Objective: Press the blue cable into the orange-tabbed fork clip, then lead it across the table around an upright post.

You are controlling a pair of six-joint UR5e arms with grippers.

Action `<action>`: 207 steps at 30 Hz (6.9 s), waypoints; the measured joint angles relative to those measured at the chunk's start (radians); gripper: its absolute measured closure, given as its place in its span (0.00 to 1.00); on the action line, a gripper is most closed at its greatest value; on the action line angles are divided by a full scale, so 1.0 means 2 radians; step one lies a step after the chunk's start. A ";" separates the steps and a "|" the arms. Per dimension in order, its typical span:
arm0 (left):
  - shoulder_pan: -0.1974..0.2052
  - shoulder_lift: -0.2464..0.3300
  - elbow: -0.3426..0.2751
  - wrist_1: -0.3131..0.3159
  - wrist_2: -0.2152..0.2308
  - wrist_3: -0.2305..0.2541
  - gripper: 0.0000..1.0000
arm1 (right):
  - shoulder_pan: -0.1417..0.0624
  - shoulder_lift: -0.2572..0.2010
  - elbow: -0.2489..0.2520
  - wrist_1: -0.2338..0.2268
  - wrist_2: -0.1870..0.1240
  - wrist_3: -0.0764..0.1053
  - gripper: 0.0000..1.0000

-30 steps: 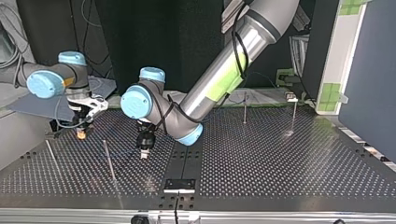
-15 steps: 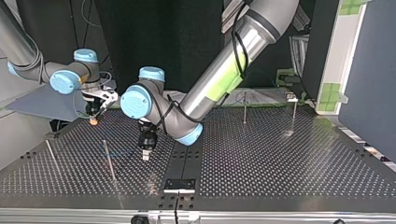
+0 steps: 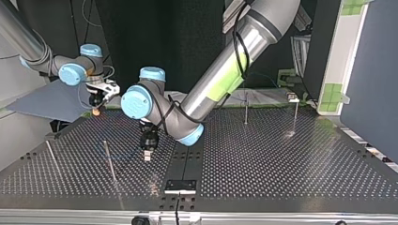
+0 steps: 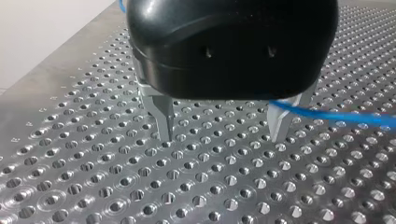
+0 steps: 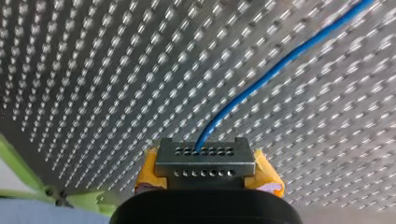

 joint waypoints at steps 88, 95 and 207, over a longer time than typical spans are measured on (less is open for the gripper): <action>-0.019 0.001 0.044 -0.089 0.006 -0.157 0.00 | -0.058 0.267 -0.059 -0.144 0.014 0.000 1.00; -0.023 0.002 0.046 -0.103 0.005 -0.184 0.00 | -0.058 0.267 -0.059 -0.144 0.014 0.000 1.00; -0.056 0.099 -0.031 -0.096 -0.008 -0.021 0.00 | -0.057 0.267 -0.059 -0.137 0.009 -0.004 1.00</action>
